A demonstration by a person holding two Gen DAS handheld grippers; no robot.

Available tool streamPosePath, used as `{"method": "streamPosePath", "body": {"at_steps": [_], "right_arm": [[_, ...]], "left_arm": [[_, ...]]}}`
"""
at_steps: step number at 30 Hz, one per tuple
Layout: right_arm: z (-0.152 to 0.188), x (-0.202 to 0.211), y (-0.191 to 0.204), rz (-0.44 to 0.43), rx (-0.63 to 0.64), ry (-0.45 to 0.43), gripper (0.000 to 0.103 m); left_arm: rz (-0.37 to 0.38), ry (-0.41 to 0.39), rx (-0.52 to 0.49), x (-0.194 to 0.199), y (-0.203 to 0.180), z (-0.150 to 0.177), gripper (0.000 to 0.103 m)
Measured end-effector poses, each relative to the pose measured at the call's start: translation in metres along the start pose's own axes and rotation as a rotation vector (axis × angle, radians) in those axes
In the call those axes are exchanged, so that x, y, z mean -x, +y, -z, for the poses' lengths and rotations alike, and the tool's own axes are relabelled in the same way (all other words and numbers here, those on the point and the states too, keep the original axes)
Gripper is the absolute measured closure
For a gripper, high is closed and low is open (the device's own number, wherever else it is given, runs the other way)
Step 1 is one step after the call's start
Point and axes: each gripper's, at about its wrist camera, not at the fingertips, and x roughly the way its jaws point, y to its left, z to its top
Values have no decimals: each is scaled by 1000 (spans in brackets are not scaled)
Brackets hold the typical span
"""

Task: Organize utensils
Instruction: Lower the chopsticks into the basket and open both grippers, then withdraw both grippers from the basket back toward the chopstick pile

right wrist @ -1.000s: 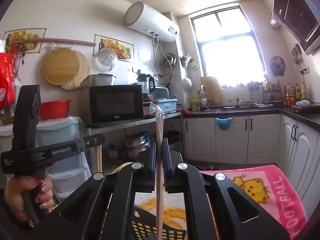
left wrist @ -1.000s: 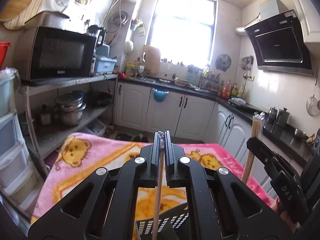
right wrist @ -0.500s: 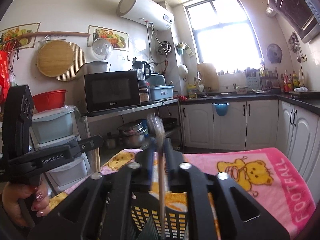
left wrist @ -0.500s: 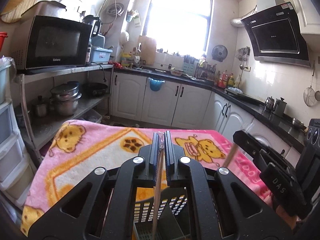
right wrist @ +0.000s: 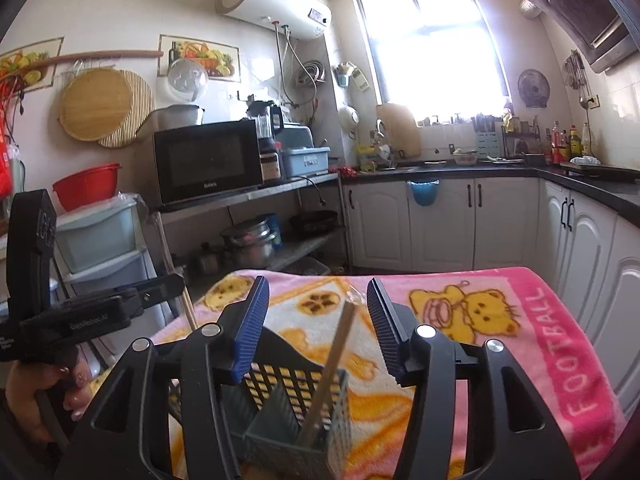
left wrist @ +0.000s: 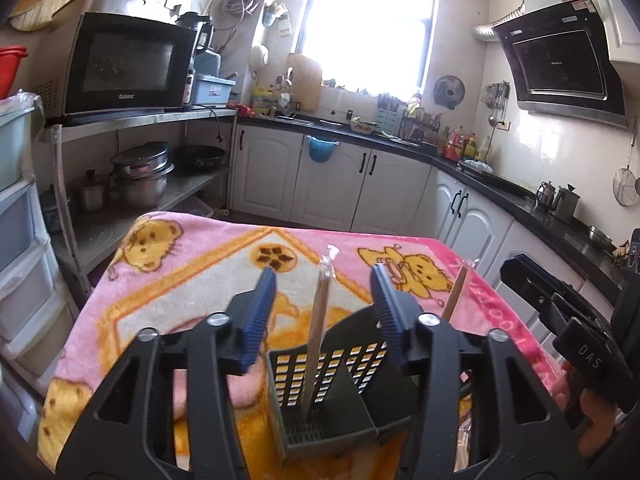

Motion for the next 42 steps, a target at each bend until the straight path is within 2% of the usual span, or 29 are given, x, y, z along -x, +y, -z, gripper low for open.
{"method": "streamPosePath", "body": {"at_steps": [9, 13, 19, 26, 42], "right_arm": [[4, 19, 7, 20, 26, 16, 36], [7, 28, 10, 27, 46, 15, 32], [12, 41, 14, 33, 65, 12, 24], [19, 52, 19, 41, 85, 21, 22], [41, 69, 25, 32, 109, 87, 22]], "left_arm": [[-16, -20, 36, 22, 8, 8, 22], [-18, -41, 48, 33, 10, 12, 11], [-20, -63, 63, 49, 9, 17, 11], [-24, -61, 89, 61, 13, 27, 11], [-18, 40, 144, 63, 20, 67, 11]]}}
